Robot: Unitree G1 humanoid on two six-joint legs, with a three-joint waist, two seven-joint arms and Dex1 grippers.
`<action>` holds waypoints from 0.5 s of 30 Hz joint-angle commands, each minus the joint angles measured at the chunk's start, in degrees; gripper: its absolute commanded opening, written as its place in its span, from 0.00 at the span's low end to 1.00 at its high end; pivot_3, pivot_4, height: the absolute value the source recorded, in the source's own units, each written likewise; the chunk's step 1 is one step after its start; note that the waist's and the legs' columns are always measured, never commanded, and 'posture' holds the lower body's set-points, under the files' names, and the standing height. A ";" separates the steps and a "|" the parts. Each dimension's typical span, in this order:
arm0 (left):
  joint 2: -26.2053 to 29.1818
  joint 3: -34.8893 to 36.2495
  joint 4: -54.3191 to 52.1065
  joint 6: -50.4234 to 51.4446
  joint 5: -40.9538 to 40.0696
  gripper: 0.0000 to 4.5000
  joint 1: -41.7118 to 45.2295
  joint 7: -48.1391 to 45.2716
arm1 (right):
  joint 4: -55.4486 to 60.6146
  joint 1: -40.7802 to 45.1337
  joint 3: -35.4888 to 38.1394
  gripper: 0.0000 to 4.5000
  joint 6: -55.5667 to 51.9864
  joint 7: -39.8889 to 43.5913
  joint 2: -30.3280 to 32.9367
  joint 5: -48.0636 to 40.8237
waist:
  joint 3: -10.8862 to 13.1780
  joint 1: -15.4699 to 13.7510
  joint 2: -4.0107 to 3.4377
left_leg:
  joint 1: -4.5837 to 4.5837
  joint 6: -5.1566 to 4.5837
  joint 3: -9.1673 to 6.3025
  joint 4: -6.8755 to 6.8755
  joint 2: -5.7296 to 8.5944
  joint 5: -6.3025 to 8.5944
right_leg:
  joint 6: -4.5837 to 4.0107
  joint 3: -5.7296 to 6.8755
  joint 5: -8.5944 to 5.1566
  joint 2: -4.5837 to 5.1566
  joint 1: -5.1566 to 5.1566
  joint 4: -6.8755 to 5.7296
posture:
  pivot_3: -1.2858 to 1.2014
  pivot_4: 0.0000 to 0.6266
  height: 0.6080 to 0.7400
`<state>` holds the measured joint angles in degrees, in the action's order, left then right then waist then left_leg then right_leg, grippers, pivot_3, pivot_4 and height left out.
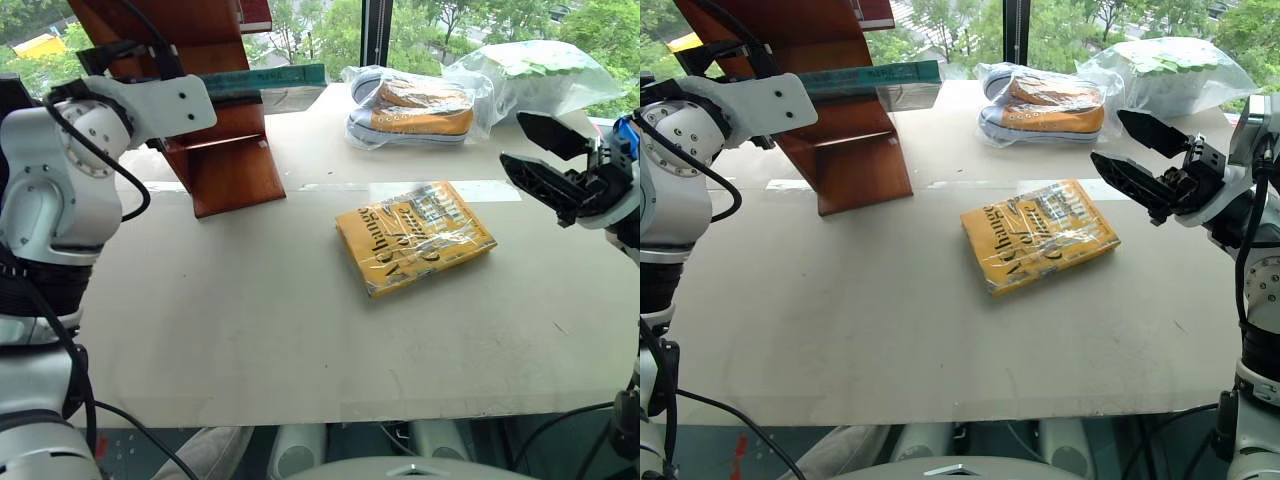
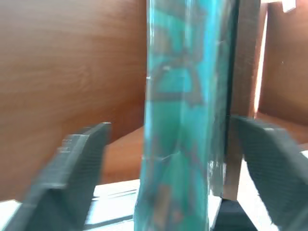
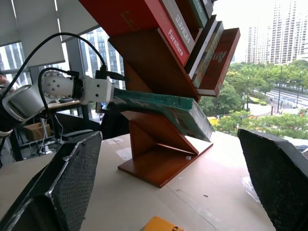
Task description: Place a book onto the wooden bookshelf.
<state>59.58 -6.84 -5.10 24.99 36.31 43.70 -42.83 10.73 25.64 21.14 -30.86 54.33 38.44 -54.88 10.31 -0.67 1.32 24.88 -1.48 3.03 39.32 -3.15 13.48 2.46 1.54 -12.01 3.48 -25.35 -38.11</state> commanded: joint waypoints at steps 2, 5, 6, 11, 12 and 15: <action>-0.98 7.44 -8.65 4.07 0.49 0.99 -4.19 3.23 | -1.57 -2.27 2.64 1.00 2.85 1.98 1.49 2.23 | 0.00 -0.03 0.02 | 0.03 0.00 -0.02 0.02 0.00 0.00 | 0.00 0.01 0.00 0.00 -0.01 0.00 | 0.52 0.24 0.64; -2.37 10.59 -13.84 4.46 -0.45 0.99 -7.12 4.53 | -1.36 -6.32 4.24 1.00 3.49 2.44 1.94 3.01 | -0.01 -0.12 0.03 | 0.08 0.00 -0.04 0.02 0.00 0.00 | -0.01 0.03 0.01 0.00 -0.01 0.02 | 0.52 0.24 0.64; -4.05 11.88 -16.86 4.24 -2.07 0.99 -8.98 4.66 | -0.65 -8.88 4.76 1.00 3.73 2.84 2.08 3.45 | -0.01 -0.20 0.03 | 0.08 0.00 -0.05 0.01 0.00 0.00 | -0.01 0.02 0.01 0.01 -0.01 0.06 | 0.52 0.24 0.64; -19.32 15.53 -32.37 9.59 -10.48 0.99 -18.80 6.14 | 0.63 -20.03 4.99 1.00 7.29 4.72 0.65 6.91 | -0.06 -0.22 -0.01 | 0.02 0.00 -0.06 0.04 0.08 0.00 | 0.00 0.04 0.01 0.12 0.15 0.12 | 0.52 0.24 0.64; -23.67 15.83 -34.76 12.26 -12.86 0.99 -21.05 6.28 | 0.50 -21.63 4.62 1.00 8.35 5.16 0.25 7.77 | -0.08 -0.19 -0.04 | 0.01 0.00 -0.07 0.08 0.08 0.00 | 0.00 0.04 0.01 0.12 0.19 0.13 | 0.52 0.24 0.64; -35.30 16.41 -39.91 20.11 -19.21 0.99 -33.53 5.86 | -1.31 -25.77 1.93 1.00 14.21 6.71 -0.67 14.02 | -0.16 0.60 -0.13 | -0.10 0.00 -0.09 0.21 0.03 0.00 | 0.16 0.02 -0.05 0.04 0.25 0.10 | 0.52 0.24 0.64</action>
<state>26.94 8.07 -41.29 40.94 20.50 14.01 -37.41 9.46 0.69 23.28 -20.63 59.82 37.89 -43.85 10.15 -0.07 1.18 24.60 -1.49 2.90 39.52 -3.12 13.49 2.62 1.50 -12.06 3.53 -24.97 -38.02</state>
